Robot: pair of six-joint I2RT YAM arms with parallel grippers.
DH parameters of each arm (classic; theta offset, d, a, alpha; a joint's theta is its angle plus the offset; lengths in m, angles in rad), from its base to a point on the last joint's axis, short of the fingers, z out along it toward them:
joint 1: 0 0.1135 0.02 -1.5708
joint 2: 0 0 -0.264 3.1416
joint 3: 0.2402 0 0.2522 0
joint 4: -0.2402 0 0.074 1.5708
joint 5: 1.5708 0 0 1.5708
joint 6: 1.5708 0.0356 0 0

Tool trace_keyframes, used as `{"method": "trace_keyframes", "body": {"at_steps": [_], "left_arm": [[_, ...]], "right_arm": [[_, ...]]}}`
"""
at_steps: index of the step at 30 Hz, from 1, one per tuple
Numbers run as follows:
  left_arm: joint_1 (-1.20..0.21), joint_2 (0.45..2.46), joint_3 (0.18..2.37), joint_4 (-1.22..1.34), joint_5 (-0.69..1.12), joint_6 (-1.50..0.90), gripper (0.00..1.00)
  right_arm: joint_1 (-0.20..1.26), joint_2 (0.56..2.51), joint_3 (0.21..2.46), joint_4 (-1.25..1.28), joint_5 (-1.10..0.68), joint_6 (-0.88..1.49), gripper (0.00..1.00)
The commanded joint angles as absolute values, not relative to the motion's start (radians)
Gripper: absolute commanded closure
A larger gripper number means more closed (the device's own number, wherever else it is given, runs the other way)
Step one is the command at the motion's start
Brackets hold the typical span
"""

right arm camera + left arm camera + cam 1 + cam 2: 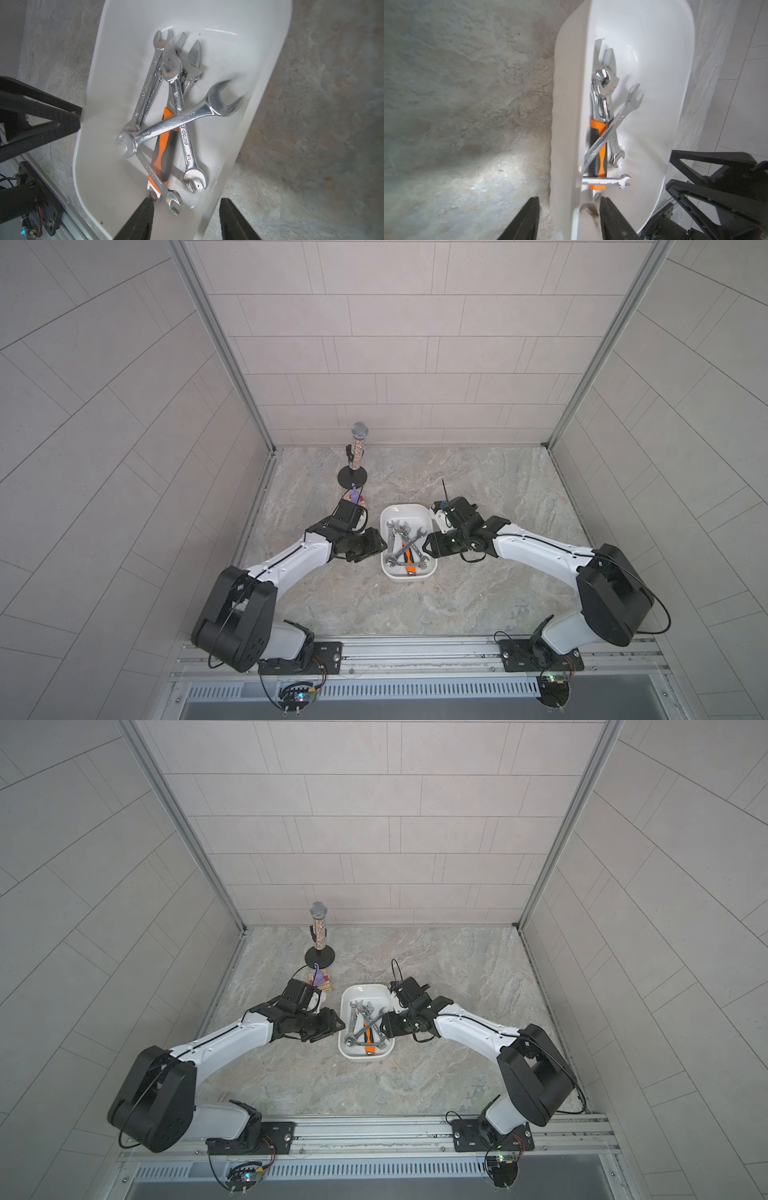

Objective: Take out the wrench from the storage box
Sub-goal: Move the storage box to the center of the board, then pick up the wrench from the storage box.

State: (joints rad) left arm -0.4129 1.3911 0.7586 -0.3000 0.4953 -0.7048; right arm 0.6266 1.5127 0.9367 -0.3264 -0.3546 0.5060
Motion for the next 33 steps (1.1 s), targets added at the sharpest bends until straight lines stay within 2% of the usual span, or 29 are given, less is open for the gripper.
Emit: {"method": "trace_keyframes", "body": {"at_steps": [1, 5, 7, 9, 20, 26, 30, 33], "left_arm": [[-0.417, 1.411, 0.754, -0.22, 0.526, -0.719, 0.51], [-0.417, 1.43, 0.767, -0.18, 0.52, -0.748, 0.6], [-0.417, 1.445, 0.774, -0.159, 0.52, -0.758, 0.63], [-0.419, 1.462, 0.782, -0.143, 0.524, -0.769, 0.65], [-0.433, 1.535, 0.821, -0.078, 0.523, -0.797, 0.79], [-0.437, 1.572, 0.856, -0.07, 0.525, -0.801, 0.78], [-0.423, 1.53, 0.854, -0.129, 0.49, -0.777, 0.65], [-0.397, 1.458, 0.852, -0.215, 0.438, -0.74, 0.6]], "right_arm": [[0.629, 1.522, 0.953, -0.334, -0.32, 0.503, 0.44], [0.627, 1.542, 0.977, -0.334, -0.316, 0.496, 0.46], [0.624, 1.56, 0.995, -0.334, -0.324, 0.491, 0.54], [0.616, 1.578, 1.012, -0.336, -0.328, 0.485, 0.57], [0.564, 1.67, 1.116, -0.357, -0.346, 0.441, 0.6], [0.547, 1.694, 1.149, -0.364, -0.349, 0.443, 0.6], [0.542, 1.65, 1.186, -0.429, -0.265, 0.452, 0.57], [0.554, 1.609, 1.223, -0.49, -0.18, 0.53, 0.52]]}}
